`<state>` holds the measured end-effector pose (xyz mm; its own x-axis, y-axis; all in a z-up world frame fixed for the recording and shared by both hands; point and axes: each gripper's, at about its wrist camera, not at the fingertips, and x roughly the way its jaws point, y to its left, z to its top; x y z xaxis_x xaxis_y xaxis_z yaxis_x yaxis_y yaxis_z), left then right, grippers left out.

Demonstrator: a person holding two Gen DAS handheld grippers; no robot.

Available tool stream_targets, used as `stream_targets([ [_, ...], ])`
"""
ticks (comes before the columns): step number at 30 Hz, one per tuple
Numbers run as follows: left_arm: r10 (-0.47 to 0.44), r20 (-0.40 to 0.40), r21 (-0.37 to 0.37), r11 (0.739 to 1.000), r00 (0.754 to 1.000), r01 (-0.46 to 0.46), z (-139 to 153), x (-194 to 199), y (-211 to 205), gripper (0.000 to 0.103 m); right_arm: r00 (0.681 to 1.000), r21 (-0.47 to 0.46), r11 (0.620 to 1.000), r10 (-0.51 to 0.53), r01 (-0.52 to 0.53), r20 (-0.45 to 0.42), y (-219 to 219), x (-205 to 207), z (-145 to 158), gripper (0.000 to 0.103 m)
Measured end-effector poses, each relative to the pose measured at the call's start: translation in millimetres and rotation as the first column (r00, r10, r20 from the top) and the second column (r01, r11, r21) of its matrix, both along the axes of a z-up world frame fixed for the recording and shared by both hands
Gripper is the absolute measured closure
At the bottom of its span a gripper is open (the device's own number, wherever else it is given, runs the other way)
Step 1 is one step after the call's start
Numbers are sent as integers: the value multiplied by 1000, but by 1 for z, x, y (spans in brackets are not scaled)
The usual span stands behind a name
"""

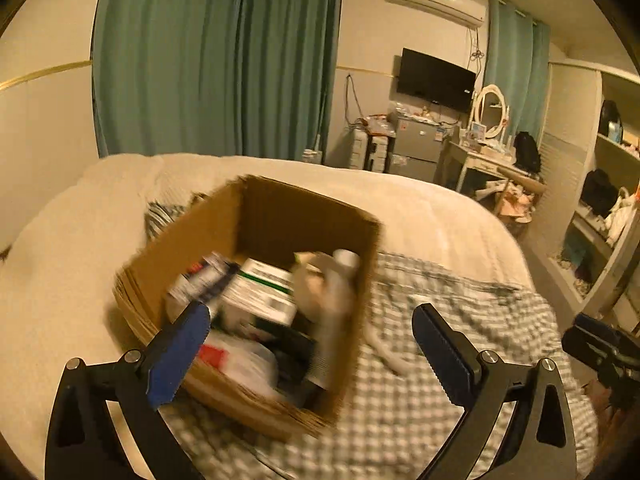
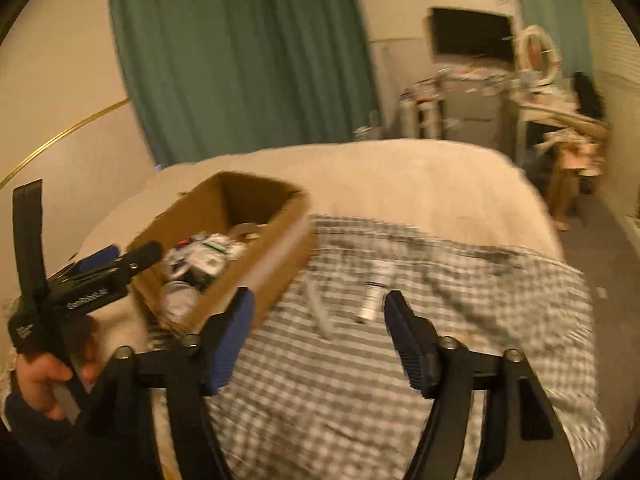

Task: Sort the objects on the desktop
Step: 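Grasp the white foam roll with the left tool while the right tool grasps the white tube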

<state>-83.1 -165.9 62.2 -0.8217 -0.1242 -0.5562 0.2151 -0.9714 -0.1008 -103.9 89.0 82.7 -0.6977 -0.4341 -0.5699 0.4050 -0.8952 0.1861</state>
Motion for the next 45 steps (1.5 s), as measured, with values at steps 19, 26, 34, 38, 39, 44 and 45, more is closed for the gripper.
stream_targets([
  [19, 7, 159, -100, 995, 987, 9, -95, -26, 111, 0, 980, -43, 979, -198, 197, -10, 69, -16, -99, 26],
  [26, 128, 254, -114, 988, 959, -101, -151, -79, 111, 0, 977, -98, 975, -189, 199, 101, 75, -53, -143, 26],
  [34, 255, 280, 4, 964, 926, -267, -200, -129, 93, 0, 976, -112, 976, -169, 185, 140, 75, -60, -160, 26],
  [38, 186, 297, 18, 980, 937, -200, -210, -149, 92, 32, 974, -100, 979, -163, 180, 158, 74, -64, -169, 26],
  [39, 167, 289, 2, 985, 943, -175, -208, -149, 93, 68, 973, -95, 979, -162, 179, 167, 73, -65, -172, 26],
  [44, 94, 245, -18, 996, 965, -93, -195, -124, 98, 89, 976, -107, 981, -141, 161, 168, 68, -70, -173, 26],
  [45, 100, 230, -13, 995, 968, -99, -192, -115, 95, 89, 977, -116, 981, -133, 153, 164, 65, -73, -172, 26],
])
